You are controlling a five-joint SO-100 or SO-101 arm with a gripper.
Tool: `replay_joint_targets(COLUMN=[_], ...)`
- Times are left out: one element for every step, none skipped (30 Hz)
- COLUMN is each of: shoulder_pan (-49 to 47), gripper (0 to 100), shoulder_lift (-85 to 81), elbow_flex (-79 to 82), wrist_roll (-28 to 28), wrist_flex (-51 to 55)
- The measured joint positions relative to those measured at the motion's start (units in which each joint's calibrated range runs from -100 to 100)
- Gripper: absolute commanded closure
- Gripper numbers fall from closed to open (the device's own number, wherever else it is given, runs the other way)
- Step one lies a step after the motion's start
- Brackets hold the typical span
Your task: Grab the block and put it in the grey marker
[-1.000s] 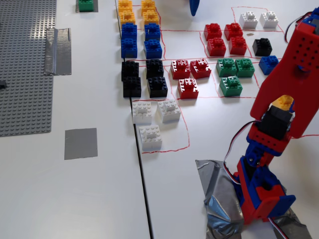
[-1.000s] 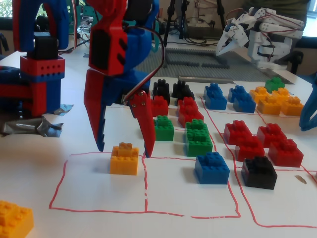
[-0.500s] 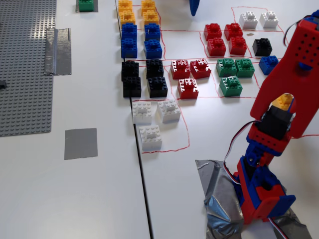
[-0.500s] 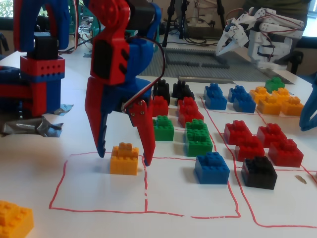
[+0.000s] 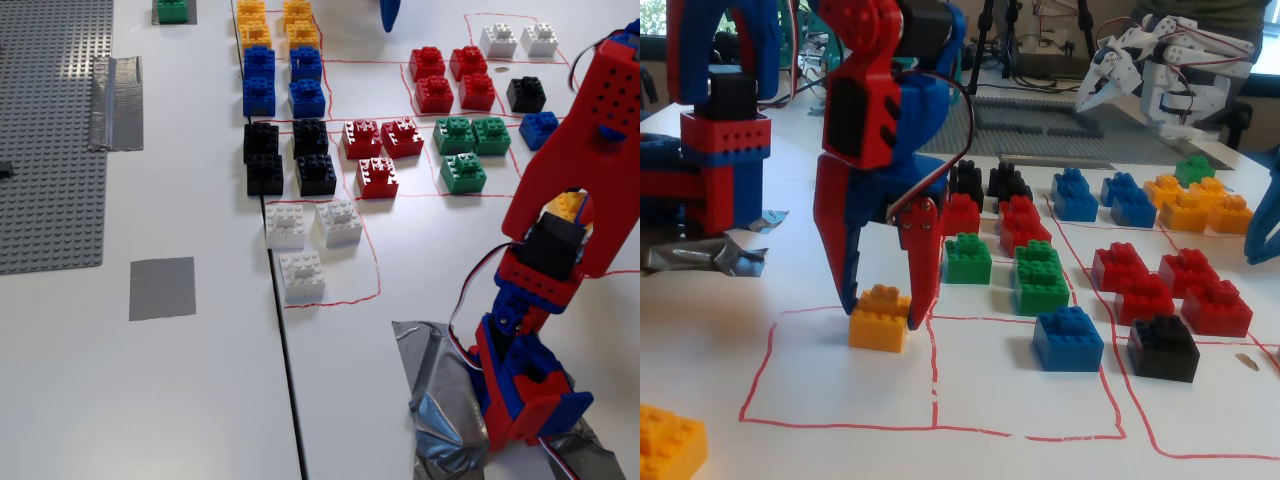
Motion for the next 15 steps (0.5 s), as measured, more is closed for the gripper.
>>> replay_joint_targets(shoulder_pan=[-0.15, -0.22, -0.73, -1.10, -1.68, -1.98, -2.05, -2.05, -1.98, -1.90, -1.98, -2.12, -2.56, -3.29, -4.32], gripper=[100, 100, 100, 100, 100, 100, 100, 100, 100, 100, 100, 100, 100, 100, 100], shoulder_lift=[0.00, 0.00, 0.00, 0.00, -0.42, -1.08, -2.34, -3.42, -4.59, -5.51, -6.09, -6.84, -7.43, -7.93, -8.51], elbow_flex=[-0.18, -0.27, -0.54, -0.82, -1.09, -1.09, -1.45, -2.18, -2.91, -3.91, -5.09, -6.27, -7.63, -9.08, -10.90], wrist_roll=[0.00, 0.00, 0.00, 0.15, 0.98, 1.86, 2.88, 3.61, 4.30, 4.98, 5.47, 5.86, 6.01, 6.01, 6.01], wrist_flex=[1.21, 2.02, 2.59, 2.99, 2.99, 2.99, 3.56, 4.21, 4.94, 6.07, 7.69, 9.14, 10.76, 12.30, 13.67])
